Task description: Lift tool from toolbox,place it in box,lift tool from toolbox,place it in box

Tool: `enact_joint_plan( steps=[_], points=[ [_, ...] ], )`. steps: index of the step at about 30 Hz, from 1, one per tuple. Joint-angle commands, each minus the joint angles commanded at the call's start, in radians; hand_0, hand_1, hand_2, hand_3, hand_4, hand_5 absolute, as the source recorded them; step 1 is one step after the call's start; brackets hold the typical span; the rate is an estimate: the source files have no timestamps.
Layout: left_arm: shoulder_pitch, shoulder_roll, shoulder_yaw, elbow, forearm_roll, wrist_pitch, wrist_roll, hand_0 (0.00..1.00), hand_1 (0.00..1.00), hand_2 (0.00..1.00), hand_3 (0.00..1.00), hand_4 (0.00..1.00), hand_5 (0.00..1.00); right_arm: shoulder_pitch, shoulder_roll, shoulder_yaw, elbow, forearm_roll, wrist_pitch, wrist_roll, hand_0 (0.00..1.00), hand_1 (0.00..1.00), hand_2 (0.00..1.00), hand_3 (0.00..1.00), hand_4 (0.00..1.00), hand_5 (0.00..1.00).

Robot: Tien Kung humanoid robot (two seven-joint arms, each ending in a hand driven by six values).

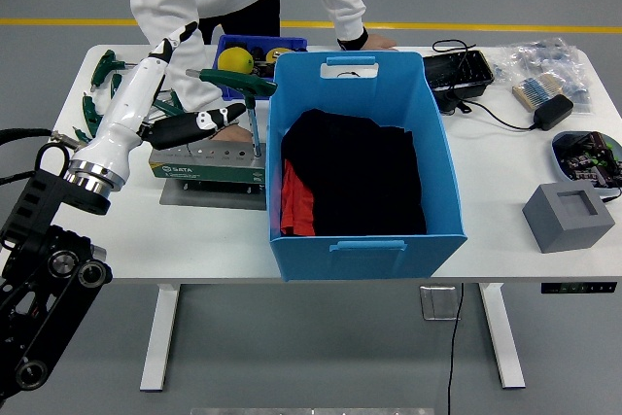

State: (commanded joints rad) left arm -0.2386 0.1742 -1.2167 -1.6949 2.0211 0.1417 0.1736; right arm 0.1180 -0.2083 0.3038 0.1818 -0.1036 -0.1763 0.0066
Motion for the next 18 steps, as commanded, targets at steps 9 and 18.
enact_joint_plan(
  steps=[9,18],
  points=[
    [-0.157,-0.027,0.130,0.101,0.248,-0.062,0.086,0.998,0.998,0.998,0.998,0.998,0.263,0.004,-0.001,-0.003,0.001,0.004,0.000,0.000,0.682,0.661,0.725,0.569,0.770,0.693],
    [-0.303,-0.032,0.206,0.309,0.248,-0.012,0.069,0.998,0.998,0.998,0.998,0.998,0.279,0.011,-0.004,-0.005,0.002,0.006,0.001,0.000,0.683,0.659,0.725,0.569,0.770,0.693]
  ],
)
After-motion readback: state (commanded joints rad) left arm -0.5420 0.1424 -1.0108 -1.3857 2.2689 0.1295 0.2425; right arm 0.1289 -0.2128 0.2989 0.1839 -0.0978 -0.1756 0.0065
